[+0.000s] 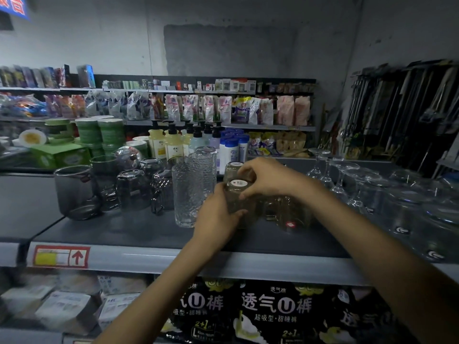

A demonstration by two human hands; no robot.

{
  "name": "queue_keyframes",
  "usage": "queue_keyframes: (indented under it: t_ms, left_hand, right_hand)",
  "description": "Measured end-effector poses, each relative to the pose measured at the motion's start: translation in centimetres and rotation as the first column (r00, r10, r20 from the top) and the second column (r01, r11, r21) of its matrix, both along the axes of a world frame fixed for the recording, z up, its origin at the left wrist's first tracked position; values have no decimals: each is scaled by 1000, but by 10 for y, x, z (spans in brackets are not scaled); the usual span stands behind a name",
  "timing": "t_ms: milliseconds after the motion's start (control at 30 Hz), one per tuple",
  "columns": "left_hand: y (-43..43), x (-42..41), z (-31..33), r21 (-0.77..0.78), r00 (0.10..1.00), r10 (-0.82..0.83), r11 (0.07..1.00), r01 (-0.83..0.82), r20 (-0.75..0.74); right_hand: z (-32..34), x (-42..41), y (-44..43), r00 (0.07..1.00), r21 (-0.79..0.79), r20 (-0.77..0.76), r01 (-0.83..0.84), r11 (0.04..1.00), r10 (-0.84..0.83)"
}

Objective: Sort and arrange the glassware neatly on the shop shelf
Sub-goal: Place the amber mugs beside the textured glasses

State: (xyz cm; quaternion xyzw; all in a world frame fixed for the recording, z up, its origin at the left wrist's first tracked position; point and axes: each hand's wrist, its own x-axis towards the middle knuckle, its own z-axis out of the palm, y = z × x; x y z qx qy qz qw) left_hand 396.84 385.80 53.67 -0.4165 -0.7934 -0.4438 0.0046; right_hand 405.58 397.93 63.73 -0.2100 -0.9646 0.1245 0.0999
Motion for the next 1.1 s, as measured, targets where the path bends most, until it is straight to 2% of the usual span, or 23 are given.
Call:
queue_keyframes:
  t_ms: [100, 300, 500, 733, 900, 1100]
  left_hand:
    - [11, -2, 4, -56, 999, 45, 997, -45, 4]
    - [29, -3, 1, -23, 992, 128, 992, -127, 18]
    - [38, -2, 2, -27, 980, 196, 980, -195, 30]
    - [38, -5, -5, 16, 982, 187, 982, -187, 15]
    - [40, -4, -7, 52, 984, 175, 983, -176, 11]
    - [41, -4, -8, 57, 982, 190, 980, -190, 7]
  right_hand:
    - [10, -11, 15, 994, -16, 107, -38, 999, 40]
    - [15, -31, 34, 989, -11, 136, -63, 998, 64]
    - [6, -39, 47, 996, -16, 55, -74, 997, 75]
    - [1, -36, 57, 992, -64, 1, -129, 990, 129]
    - [1, -35, 62, 984, -109, -133, -135, 985, 120]
    - [-5, -36, 66, 985, -84, -121, -132, 988, 122]
